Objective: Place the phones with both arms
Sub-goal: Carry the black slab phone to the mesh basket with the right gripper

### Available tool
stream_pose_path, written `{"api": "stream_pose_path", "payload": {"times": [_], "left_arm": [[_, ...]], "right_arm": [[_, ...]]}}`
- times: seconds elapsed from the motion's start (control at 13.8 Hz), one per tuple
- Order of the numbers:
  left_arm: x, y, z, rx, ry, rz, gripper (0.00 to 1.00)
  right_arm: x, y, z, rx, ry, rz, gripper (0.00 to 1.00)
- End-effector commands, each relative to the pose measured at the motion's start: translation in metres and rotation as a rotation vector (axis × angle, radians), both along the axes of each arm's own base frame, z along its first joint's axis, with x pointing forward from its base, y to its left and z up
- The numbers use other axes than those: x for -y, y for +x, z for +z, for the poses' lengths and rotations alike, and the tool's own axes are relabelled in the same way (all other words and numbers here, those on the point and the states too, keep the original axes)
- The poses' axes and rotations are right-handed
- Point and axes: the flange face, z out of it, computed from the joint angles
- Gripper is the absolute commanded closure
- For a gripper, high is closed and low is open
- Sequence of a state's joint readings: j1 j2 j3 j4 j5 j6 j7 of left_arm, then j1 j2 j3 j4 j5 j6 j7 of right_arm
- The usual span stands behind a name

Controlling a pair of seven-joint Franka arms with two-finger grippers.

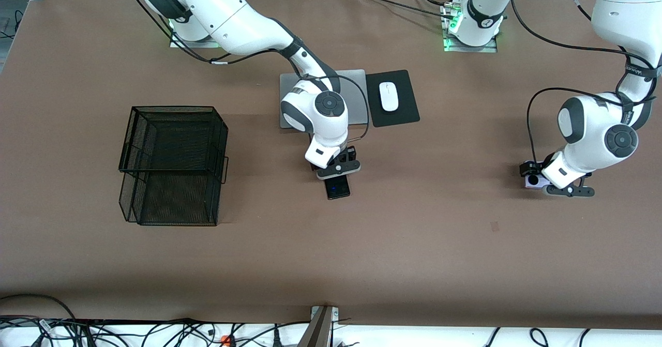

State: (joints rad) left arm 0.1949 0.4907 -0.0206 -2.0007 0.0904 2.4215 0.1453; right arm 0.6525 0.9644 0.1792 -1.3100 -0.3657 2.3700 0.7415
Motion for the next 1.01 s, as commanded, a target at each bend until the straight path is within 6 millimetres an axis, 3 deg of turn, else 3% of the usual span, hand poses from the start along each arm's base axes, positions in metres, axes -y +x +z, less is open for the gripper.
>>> {"api": "stream_pose_path", "payload": {"times": [0.0,0.65,0.94], "left_arm": [[0.007,0.006,0.008,-0.005,-0.015,0.032,1.0],[0.012,0.008,0.006,-0.005,-0.016,0.048,1.0],[0.015,0.008,0.006,-0.005,-0.019,0.044,1.0]], "right_arm": [[0.0,0.002,-0.011,0.025,-0.011,-0.002,0.8],[0.004,0.007,-0.01,0.038,-0.021,-0.009,0.87],[0.012,0.016,-0.008,0.062,-0.039,-0.011,1.0]]}}
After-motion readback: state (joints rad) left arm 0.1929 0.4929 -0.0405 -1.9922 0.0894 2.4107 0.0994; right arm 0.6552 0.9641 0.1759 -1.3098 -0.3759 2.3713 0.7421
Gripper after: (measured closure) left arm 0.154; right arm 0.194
